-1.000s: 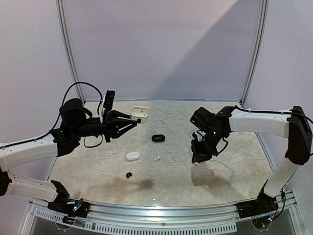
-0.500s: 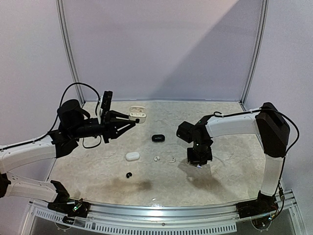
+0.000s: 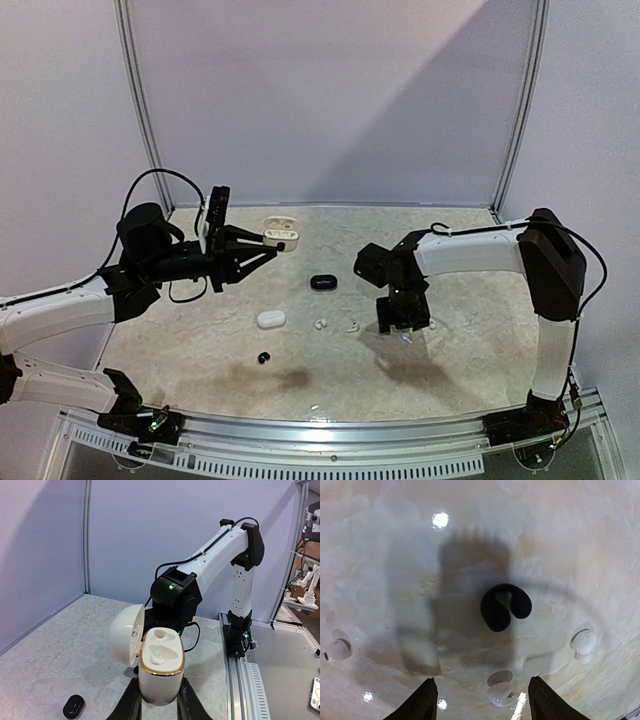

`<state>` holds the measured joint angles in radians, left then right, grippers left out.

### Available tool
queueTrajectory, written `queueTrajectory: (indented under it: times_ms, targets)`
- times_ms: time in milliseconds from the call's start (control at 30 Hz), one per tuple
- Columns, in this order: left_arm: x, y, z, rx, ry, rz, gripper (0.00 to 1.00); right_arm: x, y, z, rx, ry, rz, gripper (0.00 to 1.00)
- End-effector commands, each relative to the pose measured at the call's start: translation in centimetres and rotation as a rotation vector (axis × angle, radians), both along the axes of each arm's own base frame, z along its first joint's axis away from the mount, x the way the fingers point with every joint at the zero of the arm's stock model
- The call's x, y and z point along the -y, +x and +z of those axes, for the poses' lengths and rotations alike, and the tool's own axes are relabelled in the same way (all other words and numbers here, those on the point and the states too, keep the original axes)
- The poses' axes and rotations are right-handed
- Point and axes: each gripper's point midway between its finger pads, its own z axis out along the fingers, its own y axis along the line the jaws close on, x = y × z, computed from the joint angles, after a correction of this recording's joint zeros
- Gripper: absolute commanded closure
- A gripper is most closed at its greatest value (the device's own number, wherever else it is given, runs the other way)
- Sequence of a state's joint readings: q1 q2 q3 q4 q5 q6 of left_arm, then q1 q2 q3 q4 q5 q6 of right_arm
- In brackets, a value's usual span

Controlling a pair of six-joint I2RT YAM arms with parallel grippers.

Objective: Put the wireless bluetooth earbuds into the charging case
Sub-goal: Place the right earbud at the center of the board, then pick up the right earbud from the center of the board.

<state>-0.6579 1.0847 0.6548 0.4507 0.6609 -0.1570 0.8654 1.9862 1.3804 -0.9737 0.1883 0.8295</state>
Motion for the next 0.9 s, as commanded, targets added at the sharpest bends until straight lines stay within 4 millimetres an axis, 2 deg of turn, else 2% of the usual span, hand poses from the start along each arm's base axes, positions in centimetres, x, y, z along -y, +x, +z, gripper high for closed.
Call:
queueTrajectory:
  times_ms: [0, 233, 333, 567, 633, 767, 867]
  targets:
    - [-0.4, 0.2, 0.0, 0.023, -0.002, 0.017, 1.00, -0.9, 0.9, 2.4, 0.047, -0.039, 0.184, 0.34]
    - [-0.5, 0.1, 0.1, 0.028, 0.000, 0.014, 1.00, 1.5, -0.2, 4.5, 0.026, -0.161, 0.300, 0.38]
    - [-0.4, 0.1, 0.2, 0.031, -0.003, 0.013, 1.00, 1.5, -0.1, 4.8, 0.041, -0.169, 0.309, 0.39]
    - [-0.4, 0.0, 0.4, 0.032, -0.001, 0.008, 1.00, 0.2, -0.3, 2.8, 0.008, -0.118, 0.369, 0.41]
    - [-0.5, 0.0, 0.2, 0.029, 0.001, 0.008, 1.00, -0.2, -0.8, 2.1, -0.027, -0.088, 0.401, 0.48]
    - [-0.5, 0.0, 0.3, 0.030, -0.001, 0.009, 1.00, 0.7, -0.8, 0.5, -0.080, -0.132, 0.429, 0.66]
    - [-0.5, 0.0, 0.4, 0.032, 0.001, 0.010, 1.00, 0.8, -0.5, 0.4, -0.077, -0.156, 0.443, 0.67]
